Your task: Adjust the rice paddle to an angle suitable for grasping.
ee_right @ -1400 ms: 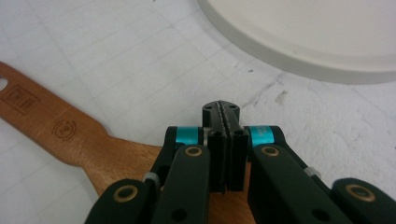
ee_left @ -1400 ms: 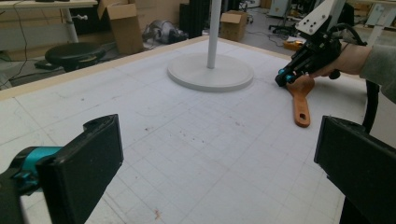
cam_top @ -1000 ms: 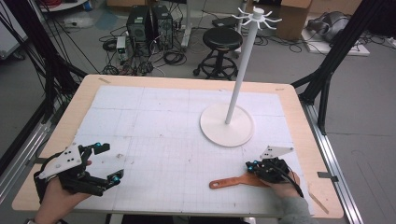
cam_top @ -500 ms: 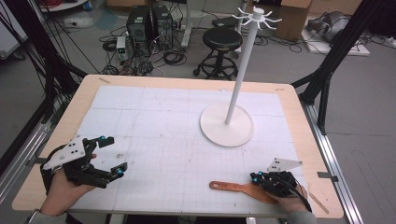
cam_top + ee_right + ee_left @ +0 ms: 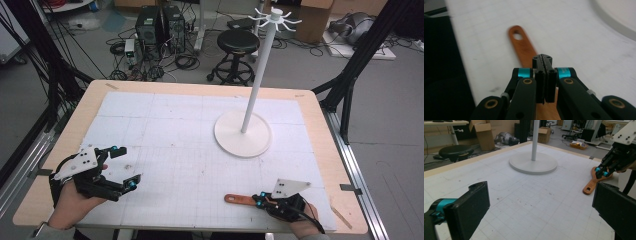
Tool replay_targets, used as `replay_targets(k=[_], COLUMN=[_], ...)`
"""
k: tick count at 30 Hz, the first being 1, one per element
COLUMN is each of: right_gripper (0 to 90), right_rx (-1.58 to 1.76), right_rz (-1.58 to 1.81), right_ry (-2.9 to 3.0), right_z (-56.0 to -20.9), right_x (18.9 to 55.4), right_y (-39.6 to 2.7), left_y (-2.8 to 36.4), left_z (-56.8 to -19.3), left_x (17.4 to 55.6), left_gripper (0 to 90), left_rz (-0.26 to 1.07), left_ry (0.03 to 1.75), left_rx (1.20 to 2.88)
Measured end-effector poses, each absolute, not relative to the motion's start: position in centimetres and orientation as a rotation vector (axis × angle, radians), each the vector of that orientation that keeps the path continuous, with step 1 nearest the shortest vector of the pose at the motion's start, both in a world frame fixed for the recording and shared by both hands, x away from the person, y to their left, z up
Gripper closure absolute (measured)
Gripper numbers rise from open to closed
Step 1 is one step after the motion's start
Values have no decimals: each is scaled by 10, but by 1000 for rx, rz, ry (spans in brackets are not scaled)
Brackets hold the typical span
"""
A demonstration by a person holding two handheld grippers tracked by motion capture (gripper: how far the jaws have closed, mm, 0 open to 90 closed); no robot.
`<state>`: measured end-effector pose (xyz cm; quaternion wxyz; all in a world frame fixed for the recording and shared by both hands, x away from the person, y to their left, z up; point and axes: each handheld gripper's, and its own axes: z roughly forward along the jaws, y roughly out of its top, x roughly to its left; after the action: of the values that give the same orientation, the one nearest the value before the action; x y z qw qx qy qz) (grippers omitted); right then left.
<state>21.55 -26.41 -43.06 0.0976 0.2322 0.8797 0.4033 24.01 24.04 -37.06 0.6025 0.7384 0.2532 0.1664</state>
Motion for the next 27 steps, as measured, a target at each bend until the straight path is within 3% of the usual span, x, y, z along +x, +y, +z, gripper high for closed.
replay_targets(k=[9,27], right_gripper=[895,899], right_rx=[520,642], right_rz=[1103,1080], right_ry=[2739,2699], right_z=[-440,-439], right_x=[216,249], right_y=[-230,-236], left_y=[243,244], left_z=[-373,-377], left_x=[239,238], left_gripper=[17,17], left_rz=[387,383], left_ry=[599,605], left_rx=[1716,1726])
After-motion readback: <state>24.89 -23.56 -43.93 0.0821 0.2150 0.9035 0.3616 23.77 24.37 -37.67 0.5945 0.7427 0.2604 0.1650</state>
